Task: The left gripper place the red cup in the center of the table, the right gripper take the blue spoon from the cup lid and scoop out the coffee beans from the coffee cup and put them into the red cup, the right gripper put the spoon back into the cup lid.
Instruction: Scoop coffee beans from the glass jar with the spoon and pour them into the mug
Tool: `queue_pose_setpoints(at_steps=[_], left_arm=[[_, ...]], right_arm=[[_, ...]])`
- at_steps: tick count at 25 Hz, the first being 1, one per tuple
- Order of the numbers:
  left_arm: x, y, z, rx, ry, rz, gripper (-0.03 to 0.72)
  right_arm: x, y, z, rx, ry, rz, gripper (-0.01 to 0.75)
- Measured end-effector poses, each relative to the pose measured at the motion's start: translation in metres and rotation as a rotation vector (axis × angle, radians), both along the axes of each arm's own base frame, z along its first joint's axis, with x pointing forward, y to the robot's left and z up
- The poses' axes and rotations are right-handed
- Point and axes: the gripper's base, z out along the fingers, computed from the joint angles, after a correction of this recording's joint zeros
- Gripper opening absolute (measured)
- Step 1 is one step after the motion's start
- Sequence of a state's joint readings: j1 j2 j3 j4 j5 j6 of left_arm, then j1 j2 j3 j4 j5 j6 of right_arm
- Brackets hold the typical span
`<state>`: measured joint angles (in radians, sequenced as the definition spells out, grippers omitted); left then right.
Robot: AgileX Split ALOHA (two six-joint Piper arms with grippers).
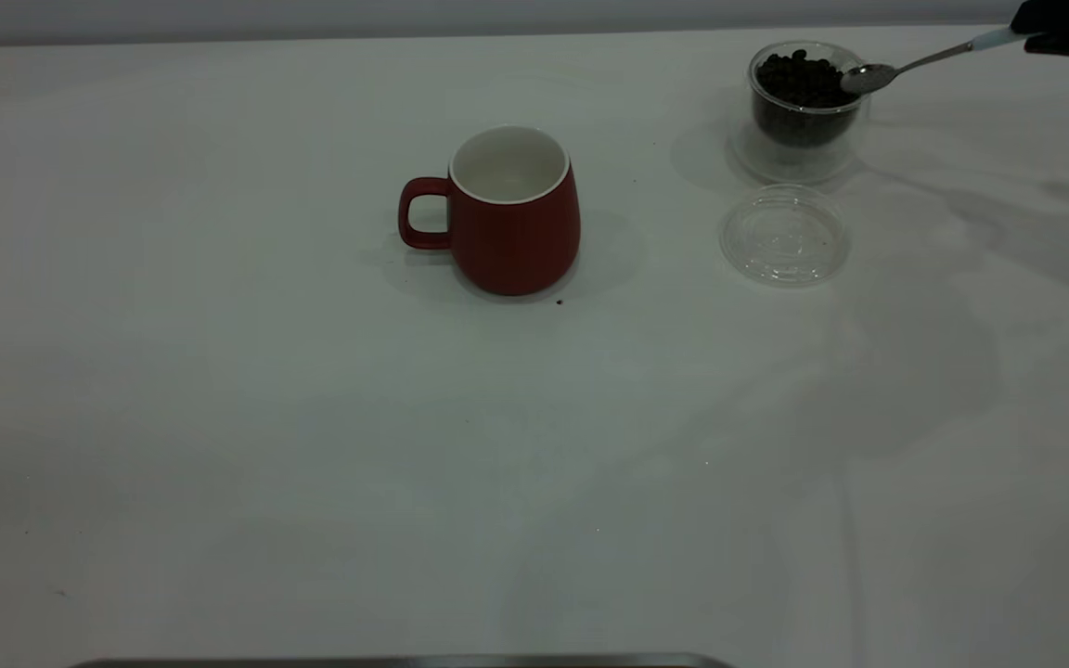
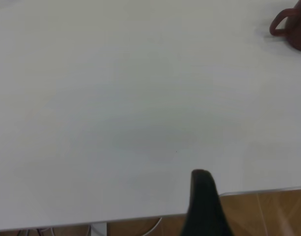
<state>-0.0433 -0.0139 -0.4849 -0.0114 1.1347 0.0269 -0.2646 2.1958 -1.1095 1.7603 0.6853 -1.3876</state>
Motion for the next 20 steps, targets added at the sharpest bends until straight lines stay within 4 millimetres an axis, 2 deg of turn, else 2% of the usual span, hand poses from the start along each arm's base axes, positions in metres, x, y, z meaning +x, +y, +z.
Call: queue_pose_setpoints(at_steps=[8, 16, 20], left_arm=[[0.0, 0.0, 0.0, 0.0, 0.0, 0.0, 0.586], [0.0, 0.0, 0.0, 0.001, 0.0, -0.001, 0.586], [0.0, 0.0, 0.0, 0.001, 0.0, -0.001, 0.586]], right_arm=[[0.013, -0.002, 0.008, -0.052, -0.033, -0.018, 0.113], [0.017, 0.022, 0.005, -0.152, -0.033, 0.045, 0.113], [0.018, 0.024, 0.004, -0.168, -0.031, 0.049, 0.113]])
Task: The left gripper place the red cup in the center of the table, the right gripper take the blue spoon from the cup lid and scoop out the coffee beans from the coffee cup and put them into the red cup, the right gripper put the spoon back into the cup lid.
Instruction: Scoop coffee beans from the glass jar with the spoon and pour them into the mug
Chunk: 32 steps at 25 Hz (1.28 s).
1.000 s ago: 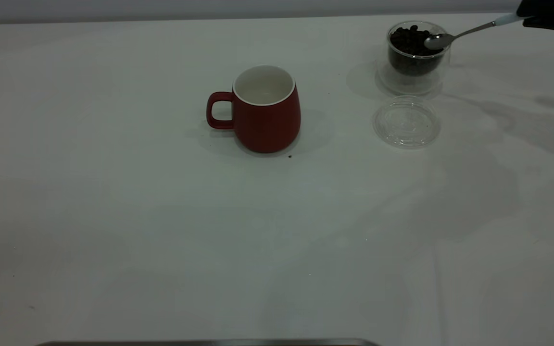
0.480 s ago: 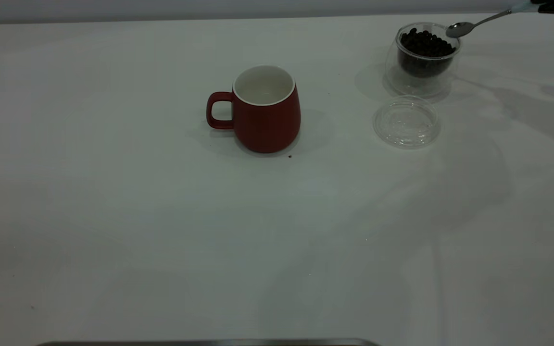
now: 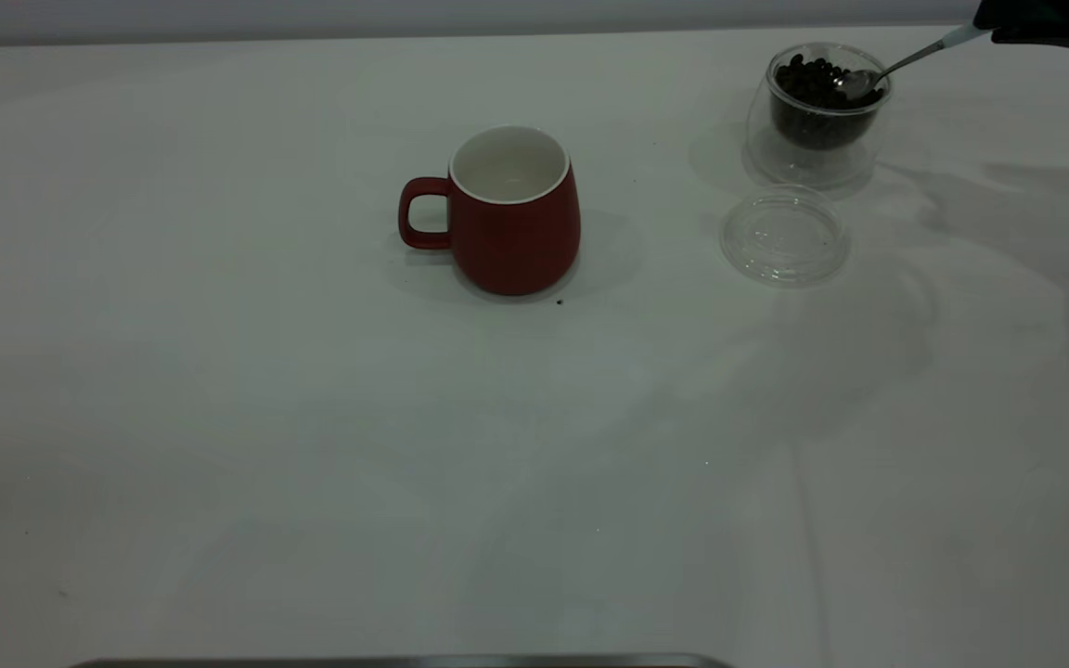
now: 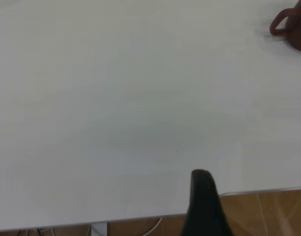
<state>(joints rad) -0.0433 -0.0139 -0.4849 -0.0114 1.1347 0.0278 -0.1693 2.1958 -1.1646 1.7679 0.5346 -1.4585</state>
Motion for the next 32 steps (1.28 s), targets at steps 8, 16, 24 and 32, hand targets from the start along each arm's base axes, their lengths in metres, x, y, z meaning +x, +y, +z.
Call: queue_pose_setpoints(at_steps=[8, 16, 24, 32], left_arm=[[0.0, 0.0, 0.0, 0.002, 0.0, -0.002, 0.586], [0.0, 0.0, 0.0, 0.002, 0.0, -0.002, 0.586], [0.0, 0.0, 0.0, 0.002, 0.0, -0.002, 0.586], [0.0, 0.0, 0.0, 0.002, 0.0, -0.002, 0.586]], right_arm=[[-0.001, 0.006, -0.011, 0.052, 0.042, -0.014, 0.113], [-0.002, 0.006, -0.016, 0.095, 0.069, -0.035, 0.113], [-0.003, -0.007, -0.013, 0.177, 0.061, -0.059, 0.113], [-0.009, -0.013, -0.034, 0.297, 0.112, -0.068, 0.113]])
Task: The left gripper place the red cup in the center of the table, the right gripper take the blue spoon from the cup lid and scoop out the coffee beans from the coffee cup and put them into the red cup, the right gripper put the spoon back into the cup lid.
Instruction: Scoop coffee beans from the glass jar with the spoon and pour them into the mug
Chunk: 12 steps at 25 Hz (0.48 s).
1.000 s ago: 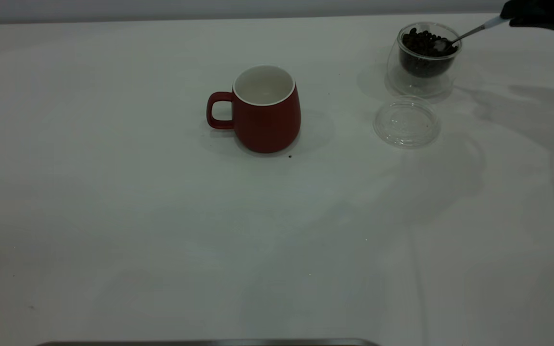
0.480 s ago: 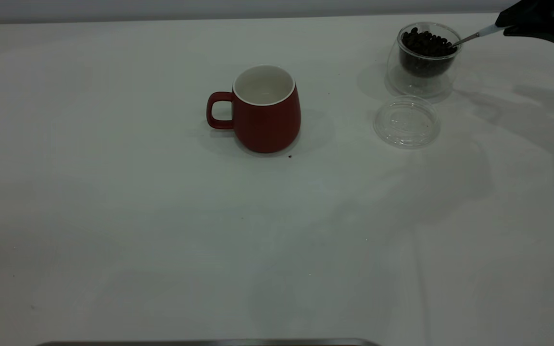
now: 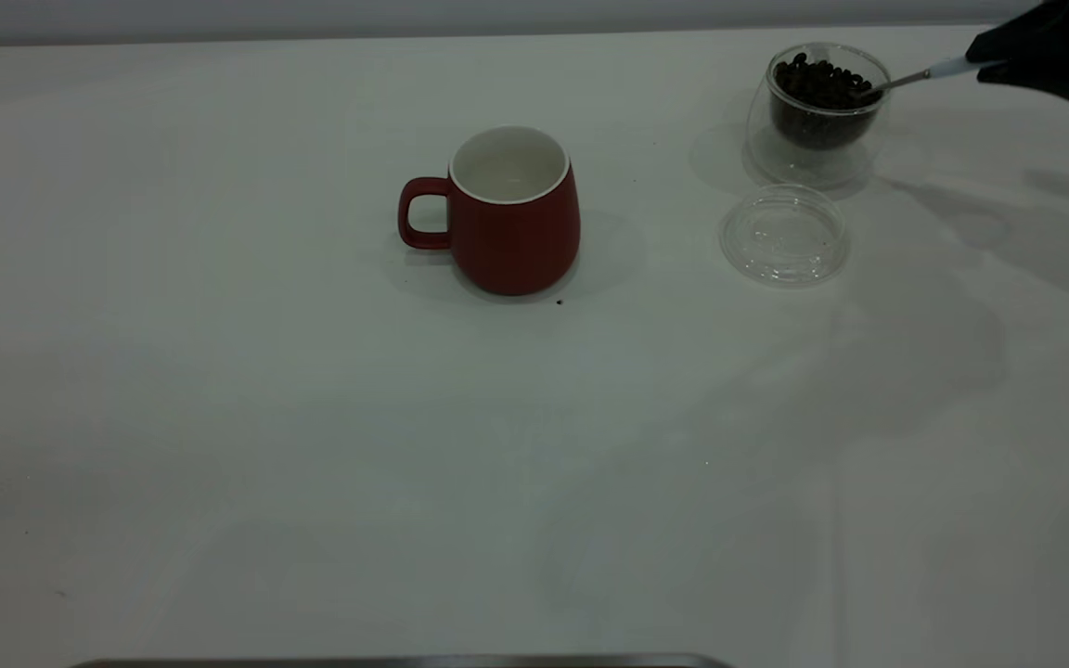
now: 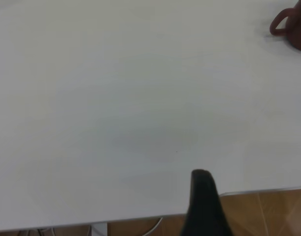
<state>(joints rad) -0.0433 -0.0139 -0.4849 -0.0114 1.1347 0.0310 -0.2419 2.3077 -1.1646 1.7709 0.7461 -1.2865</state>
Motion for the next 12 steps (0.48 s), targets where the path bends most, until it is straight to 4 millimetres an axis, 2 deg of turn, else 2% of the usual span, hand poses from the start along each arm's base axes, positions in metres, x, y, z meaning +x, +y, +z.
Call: queue_pose_setpoints(at_steps=[8, 12], left_arm=[[0.0, 0.0, 0.0, 0.0, 0.0, 0.0, 0.586], [0.0, 0.0, 0.0, 0.0, 0.0, 0.0, 0.586]], right_arm=[[-0.0019, -0.0065, 0.0005, 0.068, 0.002, -0.016, 0.113], [-0.0043, -0.0091, -0.0055, 0.117, 0.015, -0.02, 0.113]])
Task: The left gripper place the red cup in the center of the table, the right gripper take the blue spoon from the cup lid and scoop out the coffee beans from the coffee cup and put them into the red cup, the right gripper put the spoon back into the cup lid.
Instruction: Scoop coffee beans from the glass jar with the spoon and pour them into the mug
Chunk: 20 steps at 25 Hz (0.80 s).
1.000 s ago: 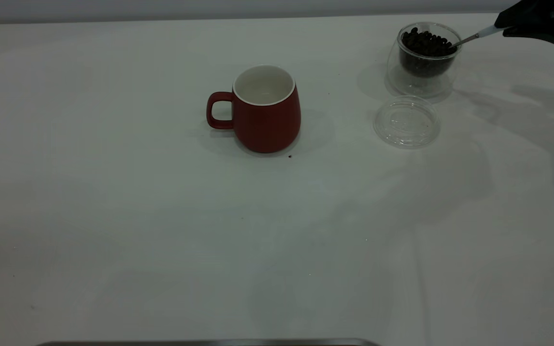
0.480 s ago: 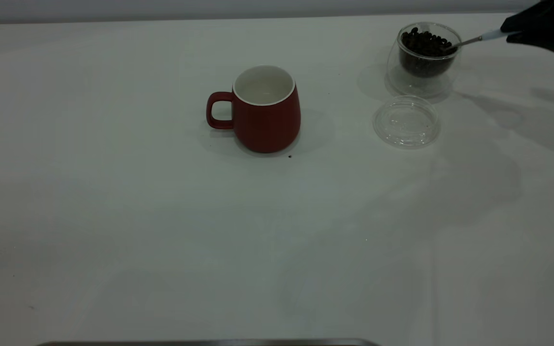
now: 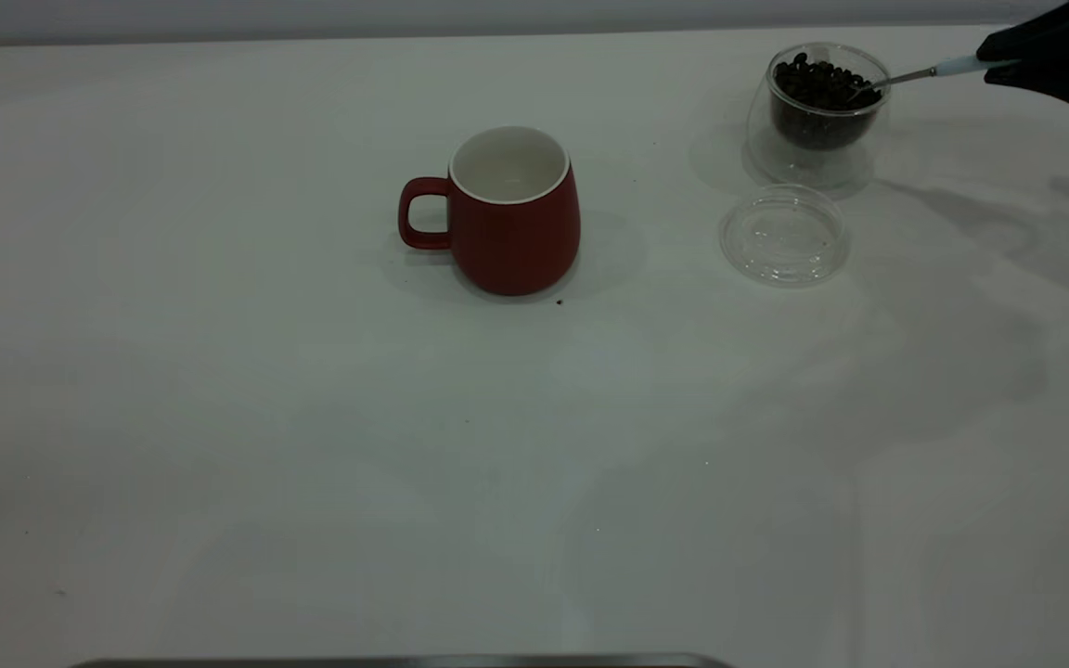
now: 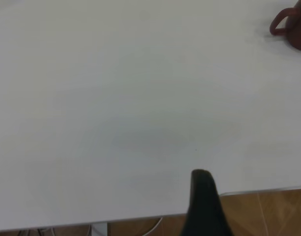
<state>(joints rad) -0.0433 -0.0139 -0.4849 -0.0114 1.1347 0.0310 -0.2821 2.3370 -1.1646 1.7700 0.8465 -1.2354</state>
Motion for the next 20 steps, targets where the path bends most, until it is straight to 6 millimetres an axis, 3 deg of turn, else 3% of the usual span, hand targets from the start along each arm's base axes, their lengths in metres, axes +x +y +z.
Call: queue_pose_setpoints(at_steps=[11, 20], left_arm=[[0.0, 0.0, 0.0, -0.001, 0.0, 0.001, 0.586], [0.0, 0.0, 0.0, -0.003, 0.0, 0.002, 0.586]], right_arm=[[-0.007, -0.008, -0.013, 0.124, 0.012, -0.001, 0.113], [0.0, -0.011, -0.018, 0.187, 0.002, 0.004, 0.113]])
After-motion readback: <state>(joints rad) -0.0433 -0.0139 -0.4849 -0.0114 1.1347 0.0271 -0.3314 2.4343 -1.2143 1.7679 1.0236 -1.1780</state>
